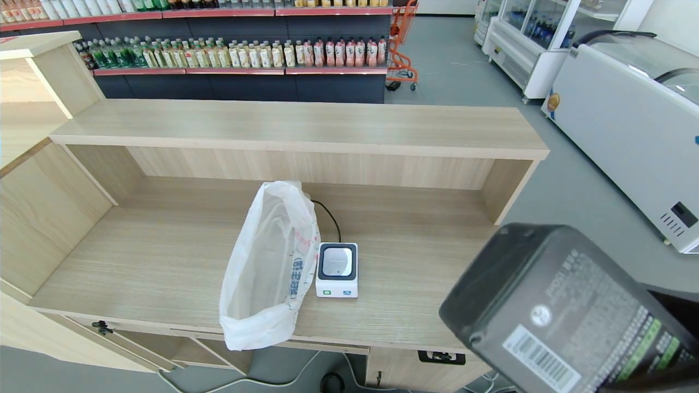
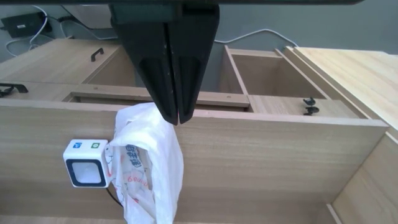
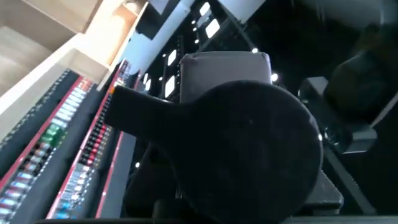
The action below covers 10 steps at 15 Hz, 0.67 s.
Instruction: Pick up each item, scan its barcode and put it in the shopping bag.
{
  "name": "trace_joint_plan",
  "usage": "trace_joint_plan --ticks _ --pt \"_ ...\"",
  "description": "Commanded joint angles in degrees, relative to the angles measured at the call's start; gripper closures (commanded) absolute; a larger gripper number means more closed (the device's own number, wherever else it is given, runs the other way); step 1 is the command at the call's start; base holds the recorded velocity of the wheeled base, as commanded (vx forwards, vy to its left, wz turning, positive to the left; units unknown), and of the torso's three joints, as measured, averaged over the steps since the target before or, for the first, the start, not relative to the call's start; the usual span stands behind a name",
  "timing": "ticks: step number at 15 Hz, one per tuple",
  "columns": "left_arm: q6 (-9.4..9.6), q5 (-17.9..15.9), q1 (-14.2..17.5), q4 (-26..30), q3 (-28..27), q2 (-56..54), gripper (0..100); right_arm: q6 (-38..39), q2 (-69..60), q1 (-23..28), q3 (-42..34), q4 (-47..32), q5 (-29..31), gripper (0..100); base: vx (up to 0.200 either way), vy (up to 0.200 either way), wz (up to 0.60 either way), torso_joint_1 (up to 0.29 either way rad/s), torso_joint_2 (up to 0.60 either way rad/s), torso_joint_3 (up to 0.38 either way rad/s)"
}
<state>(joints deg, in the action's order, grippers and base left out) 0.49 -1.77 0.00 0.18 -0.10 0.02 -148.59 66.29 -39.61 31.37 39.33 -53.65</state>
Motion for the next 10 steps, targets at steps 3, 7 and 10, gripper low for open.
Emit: trace_joint_plan --ticks 3,7,10 --pt "-0.05 0.0 0.0 0.0 -0.1 0.1 100 -0.4 0.1 -1.5 0.2 0.0 -0.9 100 0.000 0.000 0.00 0.000 0.00 0.000" --pt "0.04 0.0 0.0 0.0 0.0 0.0 100 -0.3 0.0 -1.4 0.7 0.0 -0.9 100 0.000 0.000 0.00 0.000 0.00 0.000" --pt "0.04 0.0 0.0 0.0 -0.1 0.0 100 -0.2 -0.7 -0.6 1.3 0.1 -0.9 100 0.000 0.000 0.00 0.000 0.00 0.000"
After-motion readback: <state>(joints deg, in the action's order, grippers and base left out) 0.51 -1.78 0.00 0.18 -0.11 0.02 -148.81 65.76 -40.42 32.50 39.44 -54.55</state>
